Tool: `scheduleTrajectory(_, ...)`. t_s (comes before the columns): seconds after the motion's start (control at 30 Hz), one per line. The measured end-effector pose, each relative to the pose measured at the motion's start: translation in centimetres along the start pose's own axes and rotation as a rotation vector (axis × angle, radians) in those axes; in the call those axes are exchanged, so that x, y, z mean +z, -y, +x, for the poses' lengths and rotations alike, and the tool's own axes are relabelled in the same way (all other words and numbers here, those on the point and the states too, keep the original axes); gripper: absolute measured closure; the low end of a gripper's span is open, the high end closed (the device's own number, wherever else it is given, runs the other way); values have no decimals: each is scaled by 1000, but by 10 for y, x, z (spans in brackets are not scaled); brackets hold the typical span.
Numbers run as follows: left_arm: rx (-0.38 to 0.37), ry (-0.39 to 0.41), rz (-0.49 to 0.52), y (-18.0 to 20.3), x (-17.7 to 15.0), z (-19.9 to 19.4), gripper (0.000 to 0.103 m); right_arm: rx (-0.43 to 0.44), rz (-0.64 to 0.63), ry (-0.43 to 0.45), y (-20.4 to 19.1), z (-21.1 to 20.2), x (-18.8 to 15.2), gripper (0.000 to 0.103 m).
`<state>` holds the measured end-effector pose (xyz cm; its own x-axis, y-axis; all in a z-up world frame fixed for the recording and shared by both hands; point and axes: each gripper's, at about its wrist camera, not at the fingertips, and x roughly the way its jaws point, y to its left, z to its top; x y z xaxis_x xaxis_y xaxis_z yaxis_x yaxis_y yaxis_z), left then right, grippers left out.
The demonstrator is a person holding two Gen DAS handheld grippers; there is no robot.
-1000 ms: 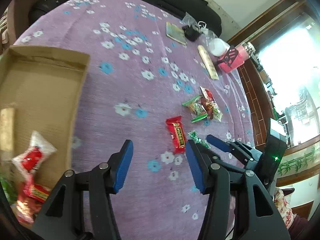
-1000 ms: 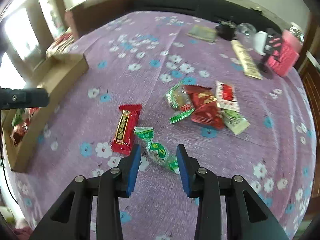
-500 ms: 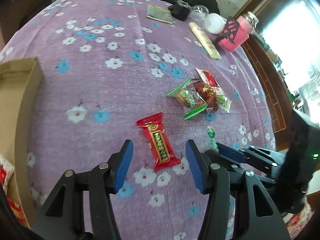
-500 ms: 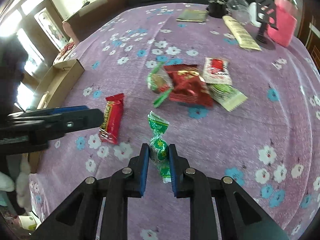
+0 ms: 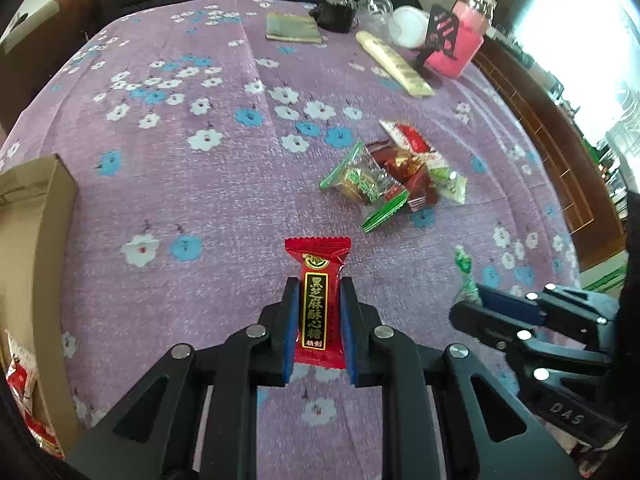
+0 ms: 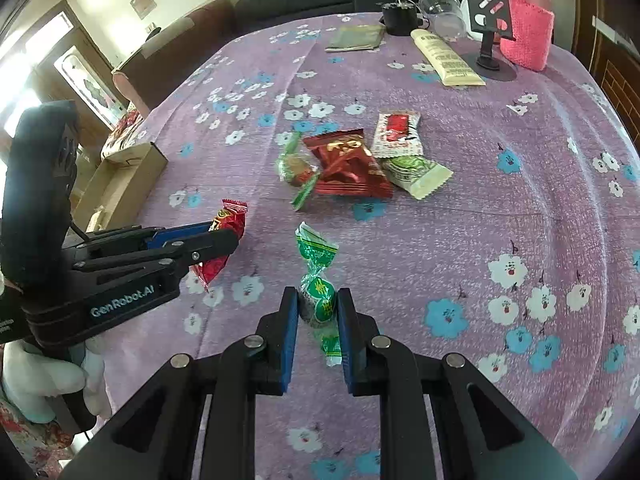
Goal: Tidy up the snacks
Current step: 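Grasp a red candy packet with the left gripper while the right grasps a green-wrapped candy, then move both candies over the cardboard box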
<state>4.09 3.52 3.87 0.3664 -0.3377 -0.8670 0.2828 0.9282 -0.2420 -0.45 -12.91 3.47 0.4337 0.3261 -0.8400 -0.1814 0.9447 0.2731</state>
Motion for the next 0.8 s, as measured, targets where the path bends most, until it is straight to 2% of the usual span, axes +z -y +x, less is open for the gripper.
scheduleTrajectory(0.2,-30,54,-51,-26,-6,-44,82,19,-31,8,-37,0,5,85)
scheduleTrajectory(0.33,-26,92,-111,-63,-15,-78,82,57,-71,13,-79,4,13,85)
scheduleTrajectory(0.6,75,154,-227,-161,-31,-129,82,181,-116,5,-170,22,33,86)
scheduleTrajectory(0.8,126,156,-285,-229,-35,-137,82,246,-112,-25,-229,49,46,86)
